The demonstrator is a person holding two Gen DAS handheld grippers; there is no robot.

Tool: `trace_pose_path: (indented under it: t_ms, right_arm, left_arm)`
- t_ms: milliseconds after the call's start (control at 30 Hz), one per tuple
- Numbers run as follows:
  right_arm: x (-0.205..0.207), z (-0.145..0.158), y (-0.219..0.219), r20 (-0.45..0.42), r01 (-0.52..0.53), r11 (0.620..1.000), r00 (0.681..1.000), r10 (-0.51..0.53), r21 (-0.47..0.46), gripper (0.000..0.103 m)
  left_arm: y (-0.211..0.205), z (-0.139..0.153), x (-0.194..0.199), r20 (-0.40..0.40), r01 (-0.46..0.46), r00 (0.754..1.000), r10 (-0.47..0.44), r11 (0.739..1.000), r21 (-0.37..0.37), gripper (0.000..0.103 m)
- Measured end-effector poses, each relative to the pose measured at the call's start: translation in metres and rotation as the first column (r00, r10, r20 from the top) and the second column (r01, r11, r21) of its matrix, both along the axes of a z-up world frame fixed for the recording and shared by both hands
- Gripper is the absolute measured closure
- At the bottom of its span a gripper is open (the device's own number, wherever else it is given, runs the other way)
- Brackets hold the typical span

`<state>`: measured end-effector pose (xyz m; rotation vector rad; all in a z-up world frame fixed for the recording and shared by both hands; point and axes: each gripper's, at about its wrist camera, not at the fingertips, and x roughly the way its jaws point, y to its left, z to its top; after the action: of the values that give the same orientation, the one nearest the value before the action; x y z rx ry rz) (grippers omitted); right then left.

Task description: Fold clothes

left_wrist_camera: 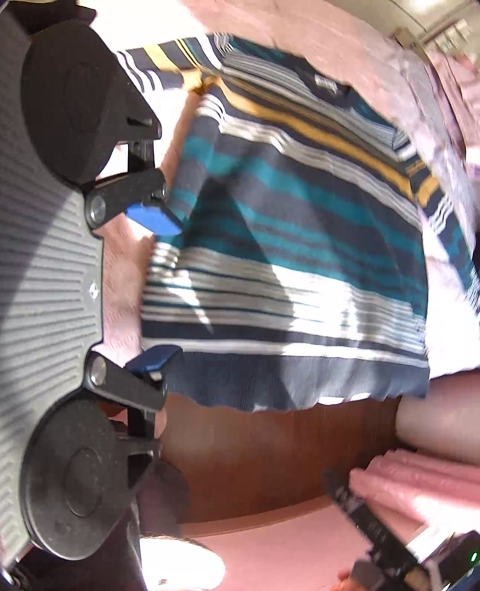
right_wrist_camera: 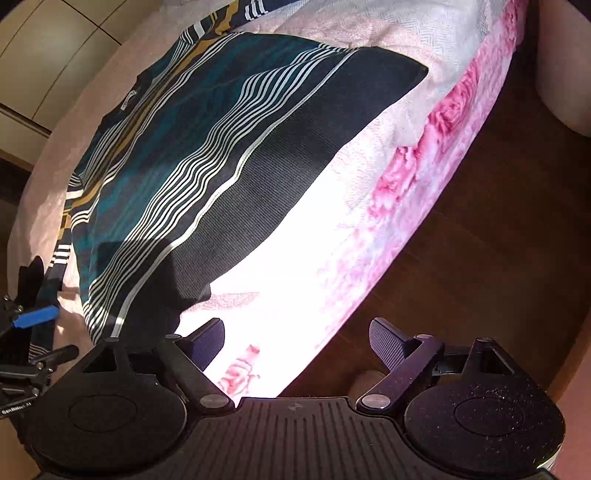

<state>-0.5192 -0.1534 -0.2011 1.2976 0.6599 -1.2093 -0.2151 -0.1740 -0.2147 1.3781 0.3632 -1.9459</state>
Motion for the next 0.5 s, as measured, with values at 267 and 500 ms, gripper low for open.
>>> trace_pose_path:
  t_ms: [267, 500]
  right_arm:
    - [0.080, 0.102, 0.018, -0.291, -0.336, 0.934, 0.912, 0.290, -0.123, 0.008]
    - [0.175, 0.136, 0.049, -0.454, -0.516, 0.841, 0.796, 0.399, -0.165, 0.001]
  left_arm:
    - [0.017, 0.048, 0.070, -0.065, -0.179, 0.982, 0.175, 0.983, -0.052, 0.016]
    - [0.057, 0.066, 0.143, -0.068, -0.247, 0.968, 0.242, 0.966, -0.075, 0.013]
